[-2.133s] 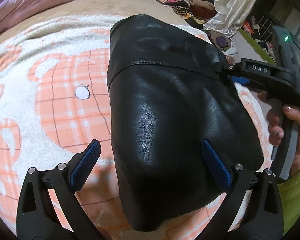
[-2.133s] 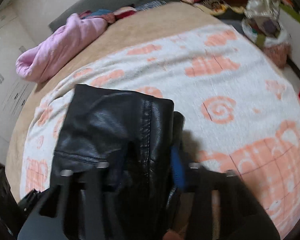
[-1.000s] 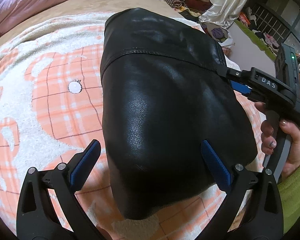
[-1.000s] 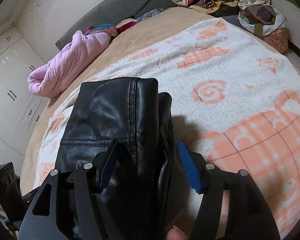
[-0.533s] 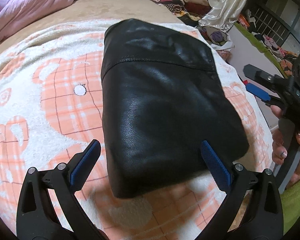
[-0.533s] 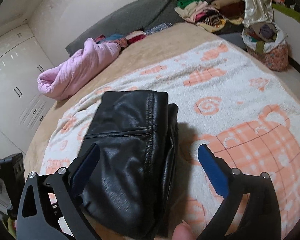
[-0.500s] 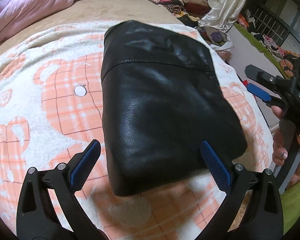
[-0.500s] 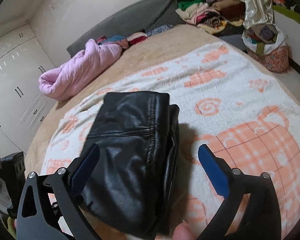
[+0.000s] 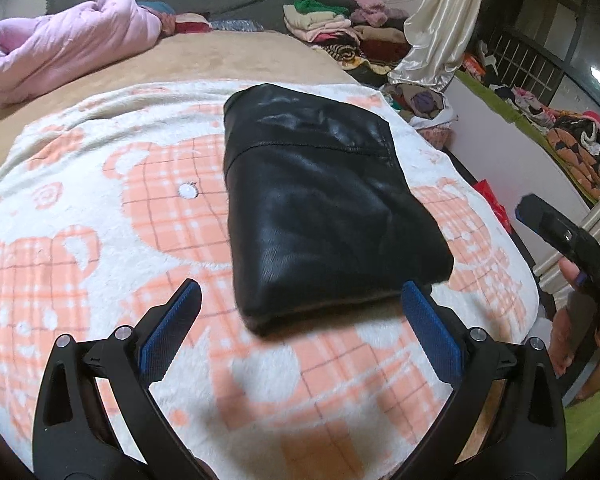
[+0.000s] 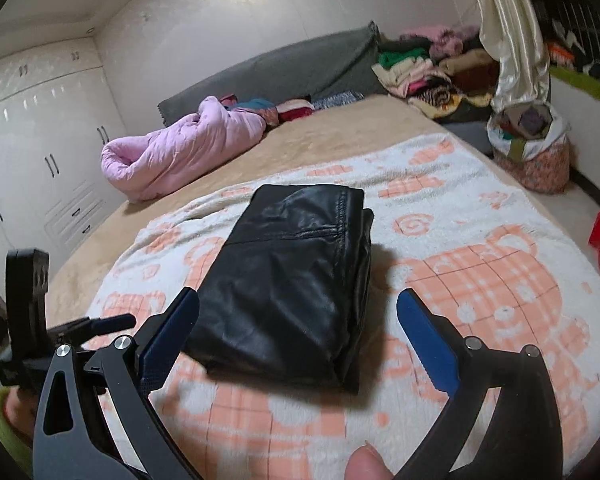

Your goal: Fold large clothes

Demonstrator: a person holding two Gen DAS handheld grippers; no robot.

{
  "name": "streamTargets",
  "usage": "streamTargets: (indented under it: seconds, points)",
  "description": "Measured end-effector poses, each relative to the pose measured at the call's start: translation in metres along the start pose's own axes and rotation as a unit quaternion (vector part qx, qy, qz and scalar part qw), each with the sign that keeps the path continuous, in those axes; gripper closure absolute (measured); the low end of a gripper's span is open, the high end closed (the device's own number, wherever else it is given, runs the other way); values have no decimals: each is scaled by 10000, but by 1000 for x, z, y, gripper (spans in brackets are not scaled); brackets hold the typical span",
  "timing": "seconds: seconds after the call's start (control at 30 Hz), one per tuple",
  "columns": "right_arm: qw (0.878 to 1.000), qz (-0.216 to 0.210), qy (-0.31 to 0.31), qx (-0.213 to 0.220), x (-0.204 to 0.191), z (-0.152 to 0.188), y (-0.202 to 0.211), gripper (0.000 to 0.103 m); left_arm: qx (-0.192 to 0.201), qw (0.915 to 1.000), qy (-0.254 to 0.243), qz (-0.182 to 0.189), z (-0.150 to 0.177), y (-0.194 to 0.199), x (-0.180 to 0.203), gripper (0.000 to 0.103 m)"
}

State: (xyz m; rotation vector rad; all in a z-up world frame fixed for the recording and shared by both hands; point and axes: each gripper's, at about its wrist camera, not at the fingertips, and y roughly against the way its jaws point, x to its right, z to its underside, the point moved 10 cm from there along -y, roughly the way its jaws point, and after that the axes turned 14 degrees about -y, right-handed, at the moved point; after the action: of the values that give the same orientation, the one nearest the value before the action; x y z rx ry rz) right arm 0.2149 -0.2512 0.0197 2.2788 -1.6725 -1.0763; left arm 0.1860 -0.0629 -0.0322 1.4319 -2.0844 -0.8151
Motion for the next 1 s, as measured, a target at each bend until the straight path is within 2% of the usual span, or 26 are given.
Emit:
streamTargets:
  seconds: [0.2,0.3,0.57,1.0]
  points:
    - [9985,301,400,241,-9,32,22,4,83,9996,-108,-232,31,18,1,10]
    - [9968,464,580,302,-9,48,29,4,102,9996,-116,-235,43,24,2,10]
    - [9955,713,618,97,-3,93,34,4,95,9995,-2,-301,59,31,-2,10]
    - [9950,762,638,-62,-7,106,30,4,162,9992,-24,-369,61,36,-2,10]
